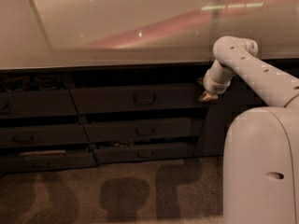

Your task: Open top drawer

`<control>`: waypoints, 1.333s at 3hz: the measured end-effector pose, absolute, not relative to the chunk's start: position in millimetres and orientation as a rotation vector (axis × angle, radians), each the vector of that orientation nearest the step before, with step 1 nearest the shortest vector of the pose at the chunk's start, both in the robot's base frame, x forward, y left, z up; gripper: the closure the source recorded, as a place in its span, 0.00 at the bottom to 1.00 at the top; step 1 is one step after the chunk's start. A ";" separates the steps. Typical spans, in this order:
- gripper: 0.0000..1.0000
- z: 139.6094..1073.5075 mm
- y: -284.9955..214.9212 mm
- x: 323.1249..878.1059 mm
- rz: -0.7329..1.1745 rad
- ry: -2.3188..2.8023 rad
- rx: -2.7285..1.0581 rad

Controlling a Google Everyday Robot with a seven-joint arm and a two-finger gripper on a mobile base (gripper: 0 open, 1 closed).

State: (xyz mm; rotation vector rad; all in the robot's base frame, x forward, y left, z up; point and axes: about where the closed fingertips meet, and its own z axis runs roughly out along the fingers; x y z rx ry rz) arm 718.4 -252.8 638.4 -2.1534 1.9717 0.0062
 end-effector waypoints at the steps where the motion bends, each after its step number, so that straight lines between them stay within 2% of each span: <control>1: 1.00 634.0 -252.4 712.6 0.014 1.956 -2.162; 4: 1.00 640.4 -257.6 710.8 -0.010 1.933 -2.171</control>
Offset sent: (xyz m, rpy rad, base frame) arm -0.1765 0.0131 -0.0999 0.0473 -0.0484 0.2148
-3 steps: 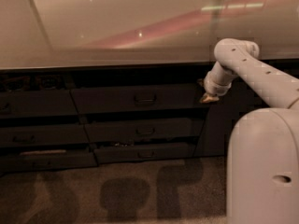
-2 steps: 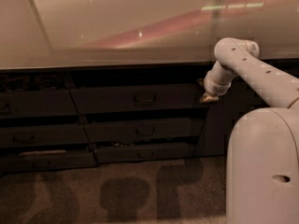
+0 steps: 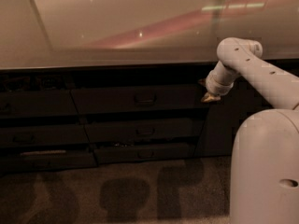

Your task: Open top drawer

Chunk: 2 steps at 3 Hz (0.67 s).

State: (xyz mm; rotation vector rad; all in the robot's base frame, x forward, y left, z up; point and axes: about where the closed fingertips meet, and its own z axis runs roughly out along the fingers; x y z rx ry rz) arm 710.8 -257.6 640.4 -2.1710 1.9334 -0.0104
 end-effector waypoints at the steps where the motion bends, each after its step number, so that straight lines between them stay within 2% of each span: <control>1: 1.00 643.9 -257.7 711.0 -0.011 1.933 -2.171; 2: 1.00 649.7 -257.8 711.0 -0.011 1.933 -2.171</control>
Offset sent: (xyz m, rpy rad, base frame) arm -0.2717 0.0012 -0.1767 0.0361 0.0008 0.2541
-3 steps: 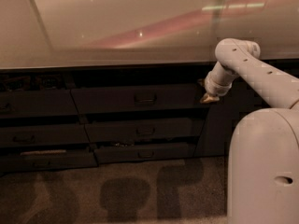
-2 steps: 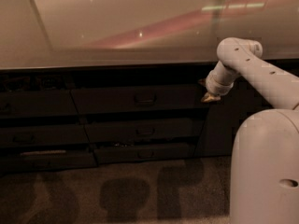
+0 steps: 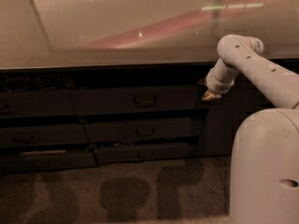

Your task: Open top drawer

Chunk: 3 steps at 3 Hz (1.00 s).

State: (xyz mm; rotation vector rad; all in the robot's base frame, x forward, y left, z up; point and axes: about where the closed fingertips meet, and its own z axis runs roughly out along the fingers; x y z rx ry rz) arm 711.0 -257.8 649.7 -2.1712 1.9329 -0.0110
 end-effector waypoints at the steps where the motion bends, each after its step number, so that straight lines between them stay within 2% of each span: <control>1: 1.00 667.5 -263.3 709.8 -0.043 1.909 -2.180; 3: 1.00 675.8 -263.3 709.8 -0.043 1.908 -2.180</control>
Offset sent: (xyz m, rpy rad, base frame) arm -0.2756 0.0012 -0.1939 0.0244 0.0147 0.2546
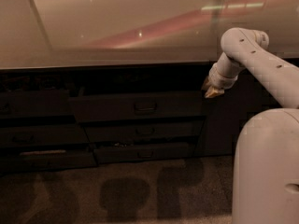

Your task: Open top drawer

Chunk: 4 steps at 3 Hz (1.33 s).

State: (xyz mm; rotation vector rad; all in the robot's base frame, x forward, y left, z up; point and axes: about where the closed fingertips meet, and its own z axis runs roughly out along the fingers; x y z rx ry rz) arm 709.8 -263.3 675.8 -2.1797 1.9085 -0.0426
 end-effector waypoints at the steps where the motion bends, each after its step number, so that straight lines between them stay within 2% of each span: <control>1: 1.00 676.9 -263.3 709.8 -0.043 1.908 -2.180; 4: 1.00 671.3 -264.1 687.3 -0.035 1.870 -2.195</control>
Offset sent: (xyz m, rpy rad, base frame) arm -0.1707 0.0008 -0.0694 0.0999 -0.1100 0.2133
